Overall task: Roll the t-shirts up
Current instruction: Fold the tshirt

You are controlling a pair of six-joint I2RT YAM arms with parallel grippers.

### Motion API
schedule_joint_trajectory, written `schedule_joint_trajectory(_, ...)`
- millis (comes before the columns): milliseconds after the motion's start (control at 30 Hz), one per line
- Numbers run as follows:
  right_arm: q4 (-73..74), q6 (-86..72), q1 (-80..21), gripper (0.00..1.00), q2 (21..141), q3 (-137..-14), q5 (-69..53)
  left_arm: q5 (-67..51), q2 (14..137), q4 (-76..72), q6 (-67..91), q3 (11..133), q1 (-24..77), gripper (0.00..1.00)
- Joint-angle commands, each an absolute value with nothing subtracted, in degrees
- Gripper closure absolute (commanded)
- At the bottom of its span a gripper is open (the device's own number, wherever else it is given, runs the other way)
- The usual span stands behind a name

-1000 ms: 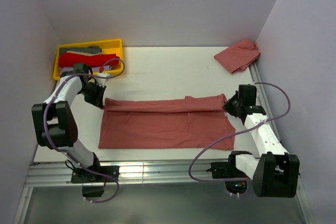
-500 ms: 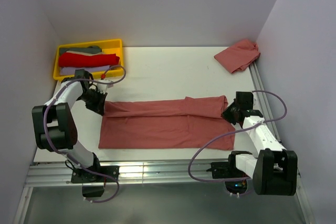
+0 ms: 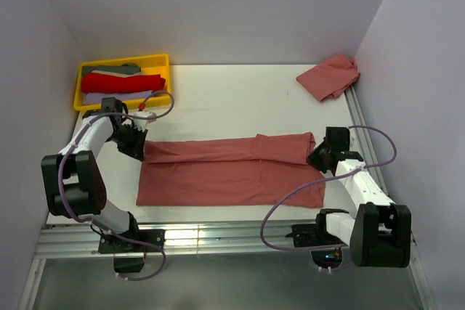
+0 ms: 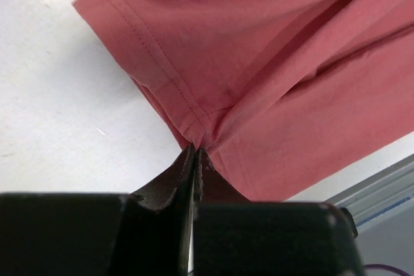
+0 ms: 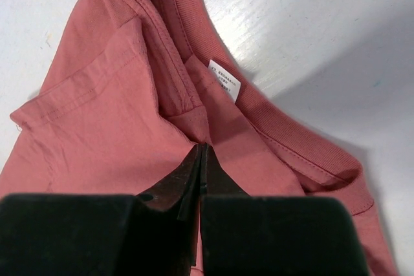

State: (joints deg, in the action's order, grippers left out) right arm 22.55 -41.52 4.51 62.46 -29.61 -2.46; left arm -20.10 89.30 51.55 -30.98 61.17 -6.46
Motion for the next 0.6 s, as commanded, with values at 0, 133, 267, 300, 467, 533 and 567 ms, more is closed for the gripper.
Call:
schedule_joint_trajectory(0, 21.89, -41.40, 5.01, 0.98, 61.96, -29.53, -0.70, -21.10, 86.57, 51.95, -32.69, 58.89, -6.68, 0.92)
schedule_joint_trajectory(133, 21.01, -41.22, 5.01, 0.90, 62.23, -28.30, -1.32, -21.27, 87.01, 51.42, -32.43, 56.43, -6.68, 0.85)
schedule_joint_trajectory(267, 21.35, -40.96, 5.01, 0.67, 61.53, -27.77, -1.49, -20.92, 85.78, 51.24, -32.35, 55.55, -6.77, 0.65)
schedule_joint_trajectory(300, 21.53, -40.96, 5.01, 0.65, 61.00, -27.77, -1.58, -20.66, 85.52, 51.24, -32.26, 55.46, -6.68, 0.62)
schedule_joint_trajectory(467, 24.51, -40.78, 5.01, 0.57, 58.45, -30.22, -0.71, -20.04, 83.94, 52.20, -32.08, 57.12, -6.85, 0.52)
schedule_joint_trajectory(533, 25.31, -40.87, 5.01, 0.57, 57.48, -31.46, -0.87, -20.47, 83.24, 53.69, -32.26, 59.05, -7.03, 0.51)
schedule_joint_trajectory(567, 25.75, -40.70, 5.01, 0.58, 57.13, -32.86, -1.23, -20.48, 82.97, 54.22, -32.43, 59.76, -7.12, 0.50)
